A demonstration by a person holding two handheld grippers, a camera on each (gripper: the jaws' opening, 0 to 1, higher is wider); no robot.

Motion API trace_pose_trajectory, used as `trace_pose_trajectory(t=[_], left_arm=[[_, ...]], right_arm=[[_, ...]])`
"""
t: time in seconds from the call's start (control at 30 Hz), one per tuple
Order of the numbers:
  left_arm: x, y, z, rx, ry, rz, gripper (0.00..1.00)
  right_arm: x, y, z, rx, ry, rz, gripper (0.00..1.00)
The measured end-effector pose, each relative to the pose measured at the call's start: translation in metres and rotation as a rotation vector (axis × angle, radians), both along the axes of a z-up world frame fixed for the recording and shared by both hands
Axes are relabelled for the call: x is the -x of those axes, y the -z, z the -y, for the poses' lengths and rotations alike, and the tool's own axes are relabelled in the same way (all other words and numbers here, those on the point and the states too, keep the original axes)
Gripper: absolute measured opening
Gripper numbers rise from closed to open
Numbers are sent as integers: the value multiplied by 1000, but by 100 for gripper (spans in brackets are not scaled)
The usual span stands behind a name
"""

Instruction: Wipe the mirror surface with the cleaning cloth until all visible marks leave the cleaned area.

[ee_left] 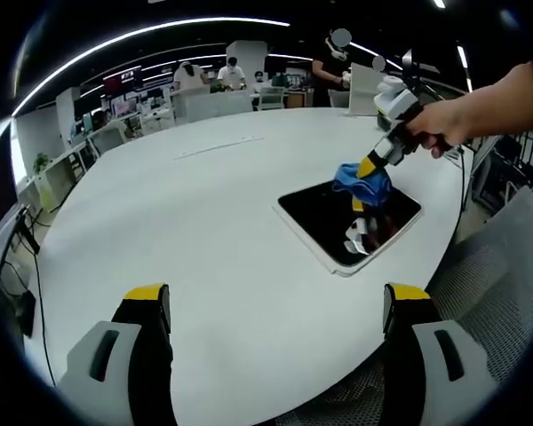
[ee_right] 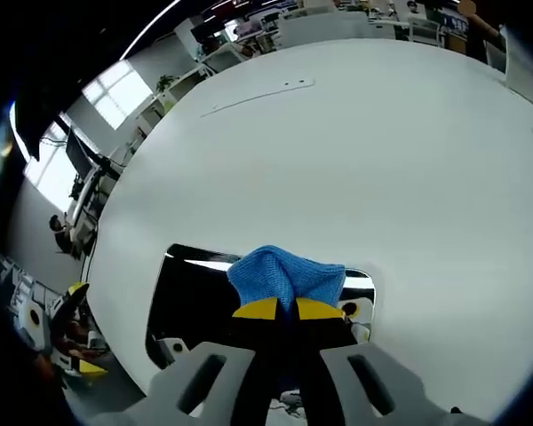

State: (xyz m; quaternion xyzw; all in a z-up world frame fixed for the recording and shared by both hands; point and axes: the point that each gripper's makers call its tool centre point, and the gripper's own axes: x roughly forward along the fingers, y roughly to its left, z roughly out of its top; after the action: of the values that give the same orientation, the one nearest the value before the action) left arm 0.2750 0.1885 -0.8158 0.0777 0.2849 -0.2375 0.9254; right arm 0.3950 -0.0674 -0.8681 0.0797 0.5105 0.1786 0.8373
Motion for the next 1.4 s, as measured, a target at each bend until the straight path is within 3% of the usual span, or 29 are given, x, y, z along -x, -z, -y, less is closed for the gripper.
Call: trace_pose_trajectory(t=[0.7,1.03,1.4], left_arm=[[-1,-1,0,1,2,10,99],[0,0,0,-4,3,9,98],[-1,-1,0,-4,2,12,98]], right_arm=[[43,-1,-1,-35,19,-1,0],[67,-3,-3,-14,-20,14,0],[79,-2,-3,-71,6,-28,0]])
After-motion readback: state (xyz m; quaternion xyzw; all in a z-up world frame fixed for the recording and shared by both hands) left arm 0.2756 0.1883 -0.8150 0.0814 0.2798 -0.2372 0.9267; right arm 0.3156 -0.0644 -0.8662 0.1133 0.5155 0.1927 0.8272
